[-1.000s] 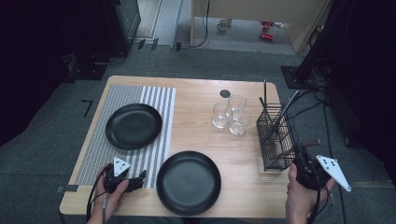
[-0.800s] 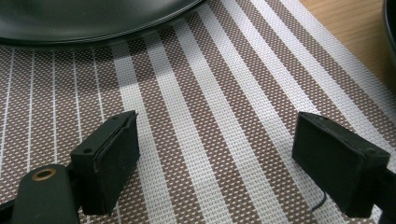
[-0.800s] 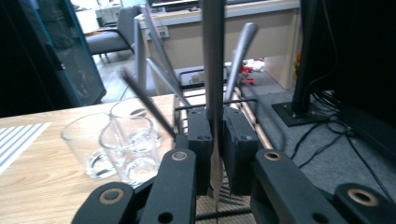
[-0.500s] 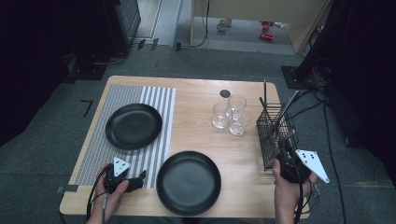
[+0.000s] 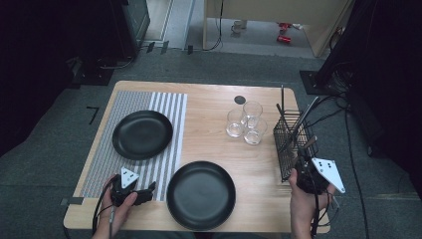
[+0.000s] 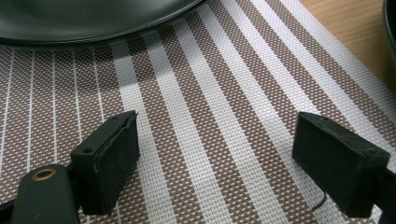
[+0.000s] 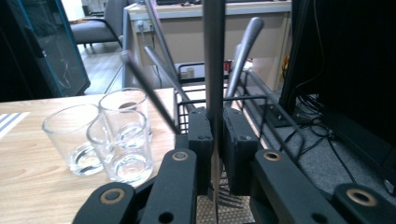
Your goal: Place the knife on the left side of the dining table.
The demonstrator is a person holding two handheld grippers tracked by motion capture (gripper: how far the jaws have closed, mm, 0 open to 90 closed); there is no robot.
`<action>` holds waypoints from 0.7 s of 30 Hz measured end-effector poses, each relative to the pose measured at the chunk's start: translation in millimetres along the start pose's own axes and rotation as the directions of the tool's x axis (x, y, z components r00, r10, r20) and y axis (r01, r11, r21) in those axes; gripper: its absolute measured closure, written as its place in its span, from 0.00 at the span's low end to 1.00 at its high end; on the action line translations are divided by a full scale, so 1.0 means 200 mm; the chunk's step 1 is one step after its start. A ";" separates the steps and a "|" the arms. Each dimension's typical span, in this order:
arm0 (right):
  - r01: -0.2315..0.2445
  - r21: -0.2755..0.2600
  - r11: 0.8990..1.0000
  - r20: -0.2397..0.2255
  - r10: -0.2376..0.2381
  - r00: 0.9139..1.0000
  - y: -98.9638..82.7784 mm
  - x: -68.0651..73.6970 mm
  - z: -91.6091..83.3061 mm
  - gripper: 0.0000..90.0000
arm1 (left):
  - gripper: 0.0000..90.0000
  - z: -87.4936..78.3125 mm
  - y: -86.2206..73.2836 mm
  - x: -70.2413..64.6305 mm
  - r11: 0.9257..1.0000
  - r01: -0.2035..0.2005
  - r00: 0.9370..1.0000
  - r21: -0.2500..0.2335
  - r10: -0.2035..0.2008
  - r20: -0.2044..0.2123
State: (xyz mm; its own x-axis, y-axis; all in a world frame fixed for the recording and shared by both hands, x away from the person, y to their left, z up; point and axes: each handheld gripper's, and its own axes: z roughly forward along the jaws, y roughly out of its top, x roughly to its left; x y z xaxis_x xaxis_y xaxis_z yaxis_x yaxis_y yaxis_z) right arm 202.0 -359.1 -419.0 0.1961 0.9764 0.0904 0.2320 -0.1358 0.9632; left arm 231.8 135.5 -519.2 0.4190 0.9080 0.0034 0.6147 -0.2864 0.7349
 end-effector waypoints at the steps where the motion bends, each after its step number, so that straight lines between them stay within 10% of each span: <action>1: -0.001 0.001 1.000 0.002 0.001 1.000 0.00 -0.01 0.00 0.94 | 0.16 0.00 0.00 0.00 1.000 0.000 1.000 0.000 0.000 0.000; 21: -0.005 -0.093 0.996 -0.051 0.001 0.999 0.24 0.02 -0.14 0.94 | 0.16 0.00 0.00 0.00 1.000 0.004 1.000 -0.001 -0.004 -0.003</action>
State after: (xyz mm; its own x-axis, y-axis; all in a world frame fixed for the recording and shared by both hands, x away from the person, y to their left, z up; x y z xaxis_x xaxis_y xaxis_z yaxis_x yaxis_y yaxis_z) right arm 187.6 -357.6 -365.4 0.1476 0.9836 0.1039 0.1413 -0.1249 0.9821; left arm 231.8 135.1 -519.2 0.4150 0.9098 0.0023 0.6155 -0.2826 0.7357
